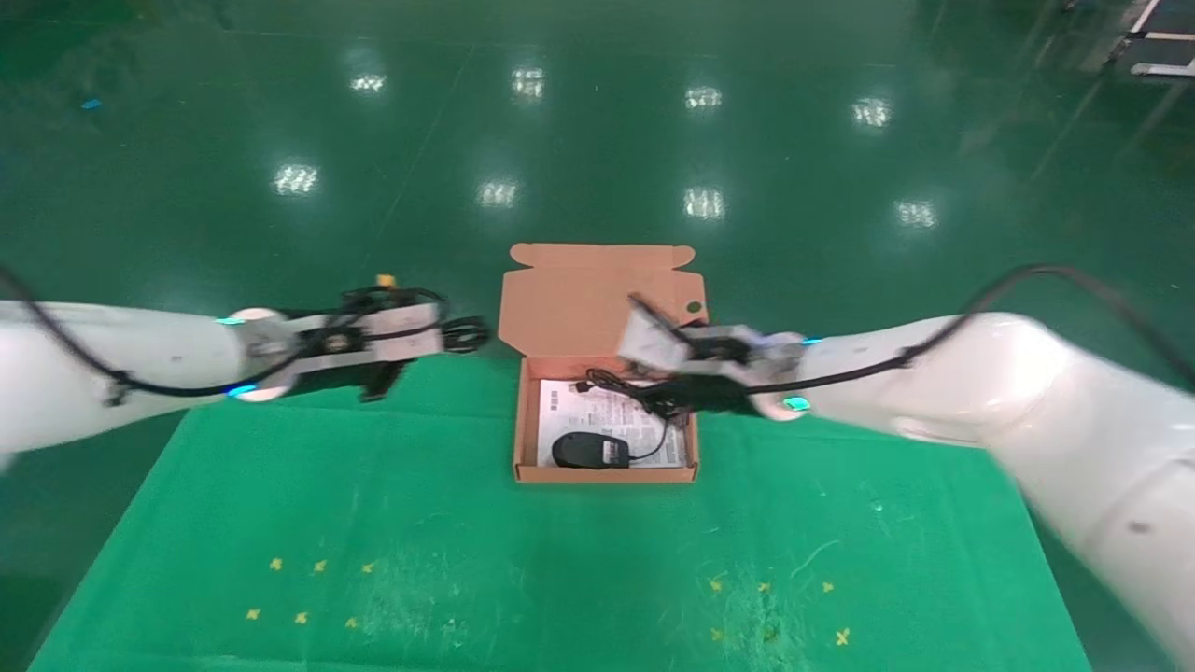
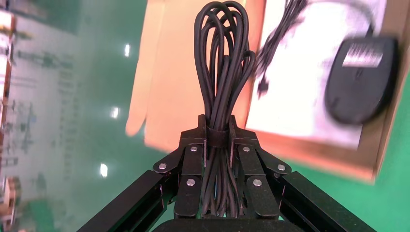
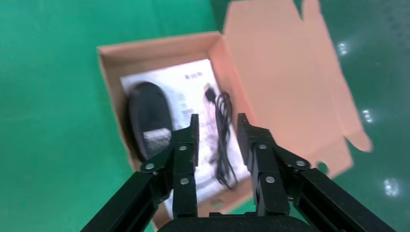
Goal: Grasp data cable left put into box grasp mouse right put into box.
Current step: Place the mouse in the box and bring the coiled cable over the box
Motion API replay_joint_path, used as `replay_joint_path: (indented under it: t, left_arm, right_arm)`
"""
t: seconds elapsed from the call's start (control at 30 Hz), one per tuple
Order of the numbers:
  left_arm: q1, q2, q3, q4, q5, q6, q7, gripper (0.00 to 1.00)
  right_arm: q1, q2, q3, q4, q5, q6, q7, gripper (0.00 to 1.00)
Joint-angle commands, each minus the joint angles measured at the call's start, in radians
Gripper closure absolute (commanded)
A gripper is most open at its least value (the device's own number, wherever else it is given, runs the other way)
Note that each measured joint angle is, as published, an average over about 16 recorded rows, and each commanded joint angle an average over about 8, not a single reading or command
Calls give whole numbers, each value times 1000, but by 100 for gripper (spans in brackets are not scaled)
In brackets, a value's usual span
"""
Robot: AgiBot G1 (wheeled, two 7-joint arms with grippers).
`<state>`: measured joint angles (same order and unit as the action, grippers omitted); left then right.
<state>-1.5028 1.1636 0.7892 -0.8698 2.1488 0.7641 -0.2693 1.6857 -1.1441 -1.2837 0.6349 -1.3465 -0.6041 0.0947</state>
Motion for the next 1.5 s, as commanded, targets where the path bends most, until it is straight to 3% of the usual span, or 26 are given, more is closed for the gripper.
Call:
replay_joint_path:
  t: [0.03,0.2,0.37,0.8,0.83,1.1,1.5]
  left_arm:
    - [2,48,2,47,-30,-42,45,100]
    - [7,163,10,197,-119,-140,199,100]
    - [23,202,41,246,-225,-186,320,100]
    - [31,208,183,245,-464,-240,484,100]
    - [29,208,192,247,-478,-244,490,98]
    - [23,211,236,265,-543,-257,504,0]
    - [22,200,233,254,-542,-254,503,0]
  right_arm:
    - [13,54,1,32,-6,1,7,0]
    - [40,222,-14,187,-54,8,86,0]
    - [62,343,-34,331,-108,11,179,0]
    - [96,503,-75,582,-264,19,421,0]
    - [99,509,-77,595,-276,19,436,0]
    - [113,538,-90,655,-338,11,492,0]
    - [112,533,-90,648,-335,8,488,0]
